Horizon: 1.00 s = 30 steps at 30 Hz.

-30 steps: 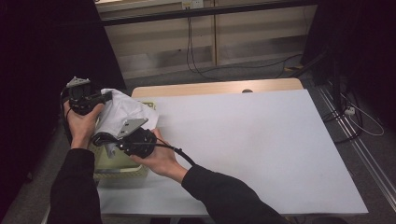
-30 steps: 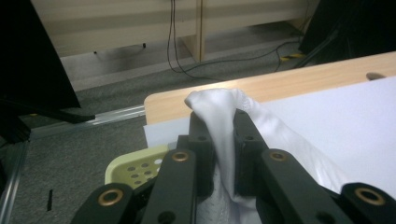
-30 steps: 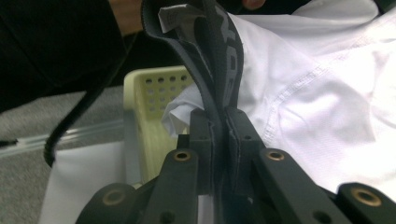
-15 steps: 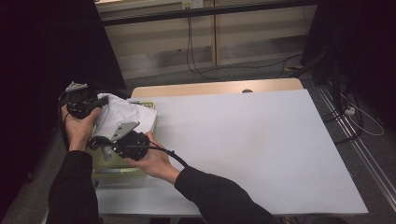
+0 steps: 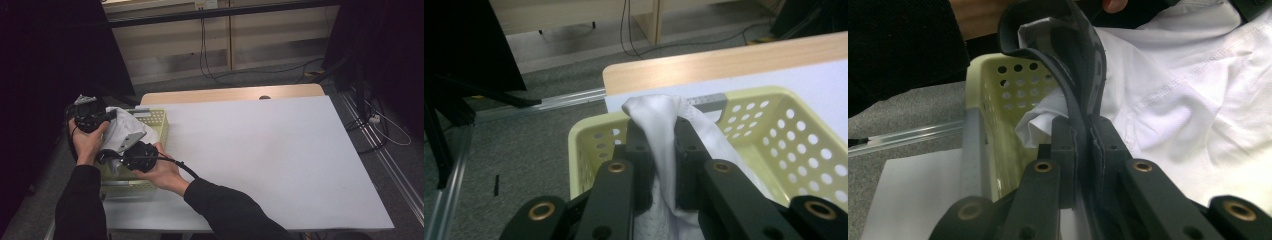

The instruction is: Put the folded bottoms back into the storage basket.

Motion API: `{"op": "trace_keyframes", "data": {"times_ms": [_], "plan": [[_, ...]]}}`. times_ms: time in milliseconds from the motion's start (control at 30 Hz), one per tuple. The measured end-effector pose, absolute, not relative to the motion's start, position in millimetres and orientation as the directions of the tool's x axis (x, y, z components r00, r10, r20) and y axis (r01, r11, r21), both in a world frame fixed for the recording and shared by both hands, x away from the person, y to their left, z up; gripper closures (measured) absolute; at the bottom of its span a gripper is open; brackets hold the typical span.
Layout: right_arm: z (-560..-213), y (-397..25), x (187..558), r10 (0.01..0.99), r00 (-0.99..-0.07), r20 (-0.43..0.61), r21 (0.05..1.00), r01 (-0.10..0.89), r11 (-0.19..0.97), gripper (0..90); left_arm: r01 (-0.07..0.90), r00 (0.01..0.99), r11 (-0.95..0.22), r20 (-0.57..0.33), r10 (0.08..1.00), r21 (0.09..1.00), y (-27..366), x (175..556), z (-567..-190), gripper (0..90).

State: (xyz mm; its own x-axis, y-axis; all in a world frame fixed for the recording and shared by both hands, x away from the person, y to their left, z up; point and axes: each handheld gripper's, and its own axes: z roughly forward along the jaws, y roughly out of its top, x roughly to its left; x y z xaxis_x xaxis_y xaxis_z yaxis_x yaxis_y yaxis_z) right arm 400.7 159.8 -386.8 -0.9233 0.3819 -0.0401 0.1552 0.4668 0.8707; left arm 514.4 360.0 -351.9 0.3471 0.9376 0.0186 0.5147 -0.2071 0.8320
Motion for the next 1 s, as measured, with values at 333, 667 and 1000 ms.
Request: {"op": "trace_keyframes", "data": {"times_ms": [333,667,1000], "plan": [[-398.3,163.3,402.8,0.385,-0.922,-0.032,0.857,0.173,0.486,81.9,0.530,0.350,-0.212,0.016,0.937,0.821,359.0,519.2,-363.5,80.7],[-407.7,163.7,403.8,0.378,-0.926,-0.008,0.844,0.197,0.499,81.3,0.556,0.352,-0.215,0.006,0.936,0.803,357.2,520.0,-375.5,79.8],[-410.1,163.7,404.5,0.360,-0.933,0.016,0.836,0.210,0.507,75.6,0.577,0.339,-0.215,0.008,0.941,0.788,356.5,521.4,-380.6,66.3]]}}
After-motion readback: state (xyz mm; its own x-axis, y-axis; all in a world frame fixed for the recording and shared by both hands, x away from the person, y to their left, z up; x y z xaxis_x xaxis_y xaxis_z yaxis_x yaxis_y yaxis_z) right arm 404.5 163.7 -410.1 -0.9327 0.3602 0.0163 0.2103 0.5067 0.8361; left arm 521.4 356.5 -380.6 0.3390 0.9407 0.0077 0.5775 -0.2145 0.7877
